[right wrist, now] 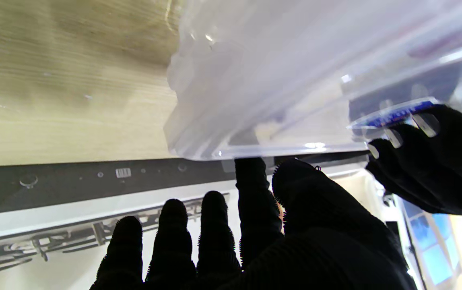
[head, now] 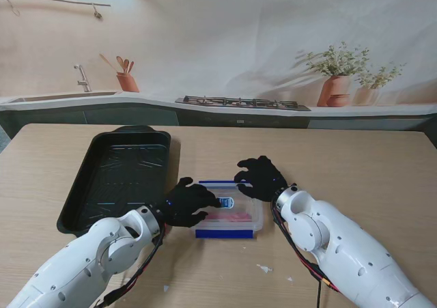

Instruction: Separate the bacon slices onto the tray

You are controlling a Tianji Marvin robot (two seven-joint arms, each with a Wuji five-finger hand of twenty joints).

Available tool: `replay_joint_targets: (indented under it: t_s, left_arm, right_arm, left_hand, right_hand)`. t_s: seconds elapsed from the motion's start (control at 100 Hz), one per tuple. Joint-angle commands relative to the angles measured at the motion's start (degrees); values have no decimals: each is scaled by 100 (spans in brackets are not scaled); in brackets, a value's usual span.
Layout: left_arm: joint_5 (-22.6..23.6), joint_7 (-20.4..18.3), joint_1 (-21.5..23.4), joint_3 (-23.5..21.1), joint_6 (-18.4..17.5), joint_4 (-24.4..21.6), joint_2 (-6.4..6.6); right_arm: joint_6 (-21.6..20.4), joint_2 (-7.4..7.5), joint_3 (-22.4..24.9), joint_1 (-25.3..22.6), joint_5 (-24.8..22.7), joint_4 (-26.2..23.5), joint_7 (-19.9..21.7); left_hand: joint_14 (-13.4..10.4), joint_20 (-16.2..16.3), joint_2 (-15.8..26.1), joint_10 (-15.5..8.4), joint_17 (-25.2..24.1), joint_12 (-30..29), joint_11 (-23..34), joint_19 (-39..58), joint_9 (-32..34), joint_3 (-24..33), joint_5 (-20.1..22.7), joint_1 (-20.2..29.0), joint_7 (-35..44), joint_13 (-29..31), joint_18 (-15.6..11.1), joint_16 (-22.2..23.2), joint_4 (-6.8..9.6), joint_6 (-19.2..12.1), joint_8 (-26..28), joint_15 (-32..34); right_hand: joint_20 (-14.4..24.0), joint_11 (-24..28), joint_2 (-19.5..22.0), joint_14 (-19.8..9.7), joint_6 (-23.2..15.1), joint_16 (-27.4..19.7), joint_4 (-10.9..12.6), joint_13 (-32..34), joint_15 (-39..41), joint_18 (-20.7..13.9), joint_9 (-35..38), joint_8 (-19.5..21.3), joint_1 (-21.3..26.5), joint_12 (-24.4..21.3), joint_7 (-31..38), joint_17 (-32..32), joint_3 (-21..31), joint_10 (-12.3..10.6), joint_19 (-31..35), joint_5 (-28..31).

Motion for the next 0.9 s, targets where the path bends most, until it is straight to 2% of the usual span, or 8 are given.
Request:
replay_joint_targets:
  t_s: [0.0, 0.2, 0.56, 0.67, 0.83, 0.89]
  left_arm:
    - [39, -186, 85, 62, 15, 173, 52]
    - [59, -188, 70, 80, 9, 180, 56]
    - [85, -89, 76, 59, -11, 182, 45]
    - [86, 85, 118, 5, -67, 175, 21]
    - [227, 501, 244, -156, -186, 82, -14]
    - [238, 649, 326, -259, -224, 15, -37]
  right_arm:
    - [65, -23, -49, -41, 28, 114, 94]
    - [134, -21, -61, -53, -7, 95, 91]
    - [109, -23, -37, -62, -2, 111, 65]
    - [90, -26, -34, -60, -8, 129, 35]
    - [86, -34, -33, -64, -27, 156, -44]
    - [76, -40, -29, -67, -27, 167, -84]
  left_hand:
    - [-79, -92, -125, -27, -61, 97, 143, -198, 77, 35, 400, -65, 475, 42, 6, 76, 53, 34, 159, -60]
    - [-105, -88, -137, -33, -56, 101, 151, -192, 74, 48, 387, 20, 486, 48, -2, 77, 29, 17, 166, -55]
    - [-138, -90, -73, -60, -61, 97, 127, -197, -65, -26, 222, -107, 469, -52, -3, 58, 56, -96, 167, -92]
    - [-113, -164, 101, -20, -65, 79, 96, -343, -249, -394, 121, -214, 549, -293, -49, 23, -9, -497, 211, -150]
    - [-49, -229, 222, 85, -66, 59, 36, -476, -623, -597, -307, -488, 452, -610, -70, 0, 26, -697, 185, -204]
    - [17, -248, 240, 107, -63, 67, 72, -529, -591, -638, -268, -528, 519, -631, -64, 8, 43, -845, 210, -186]
  right_hand:
    - [110, -197, 321, -118, 119, -35, 104, -153, -100, -74, -177, -84, 130, -72, -144, -103, 29, -163, 27, -162]
    - [108, -274, 316, -125, 92, -40, 116, -155, -111, -73, -180, -70, 84, -101, -225, -103, -4, -171, 23, -276]
    - [103, -322, 275, -125, 60, -42, 109, -153, -115, -69, -171, -32, -20, -112, -232, -101, -111, -167, 17, -350]
    - [107, -336, 225, -121, 68, -41, 111, -152, -114, -65, -174, 5, -85, -115, -162, -100, -160, -155, 22, -236]
    - [118, -345, 197, -115, 58, -40, 129, -154, -111, -64, -173, 51, -131, -116, -144, -105, -173, -149, 32, -270]
    - [121, -349, 187, -110, 28, -40, 127, -154, -111, -65, -172, 55, -165, -117, -164, -104, -192, -144, 36, -311]
